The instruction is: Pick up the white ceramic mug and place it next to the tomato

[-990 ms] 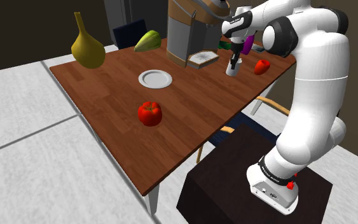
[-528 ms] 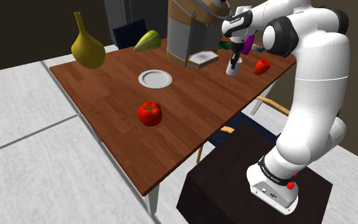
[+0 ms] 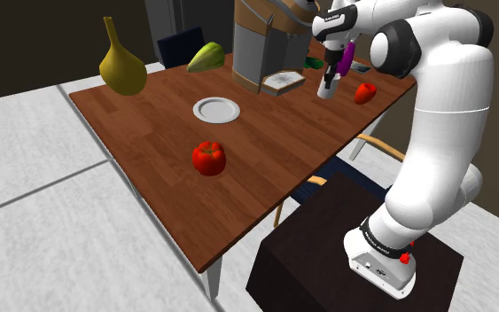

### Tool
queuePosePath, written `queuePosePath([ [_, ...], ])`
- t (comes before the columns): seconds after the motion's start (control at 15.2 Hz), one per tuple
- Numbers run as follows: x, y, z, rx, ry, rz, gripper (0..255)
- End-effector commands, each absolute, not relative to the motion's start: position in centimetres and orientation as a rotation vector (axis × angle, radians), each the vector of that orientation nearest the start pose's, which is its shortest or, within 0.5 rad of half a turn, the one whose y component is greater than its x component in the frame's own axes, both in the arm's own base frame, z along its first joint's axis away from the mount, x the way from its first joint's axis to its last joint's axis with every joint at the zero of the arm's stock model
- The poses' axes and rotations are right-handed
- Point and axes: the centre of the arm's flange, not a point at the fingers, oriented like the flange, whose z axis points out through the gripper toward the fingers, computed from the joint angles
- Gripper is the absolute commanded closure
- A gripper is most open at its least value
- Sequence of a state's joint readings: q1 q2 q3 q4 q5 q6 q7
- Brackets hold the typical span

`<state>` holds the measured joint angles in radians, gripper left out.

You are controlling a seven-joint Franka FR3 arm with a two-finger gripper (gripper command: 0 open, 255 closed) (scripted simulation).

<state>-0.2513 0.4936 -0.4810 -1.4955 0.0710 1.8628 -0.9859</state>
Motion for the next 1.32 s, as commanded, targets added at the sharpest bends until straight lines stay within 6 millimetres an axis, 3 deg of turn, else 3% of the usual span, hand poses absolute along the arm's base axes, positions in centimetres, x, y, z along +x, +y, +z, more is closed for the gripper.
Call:
queuePosePath([
  [0.0,53.9,-41.2,41.6,-3.149,-0.431,0.262,255],
  [1.25,53.9,-41.2,51.6,-3.149,-0.431,0.262,255],
])
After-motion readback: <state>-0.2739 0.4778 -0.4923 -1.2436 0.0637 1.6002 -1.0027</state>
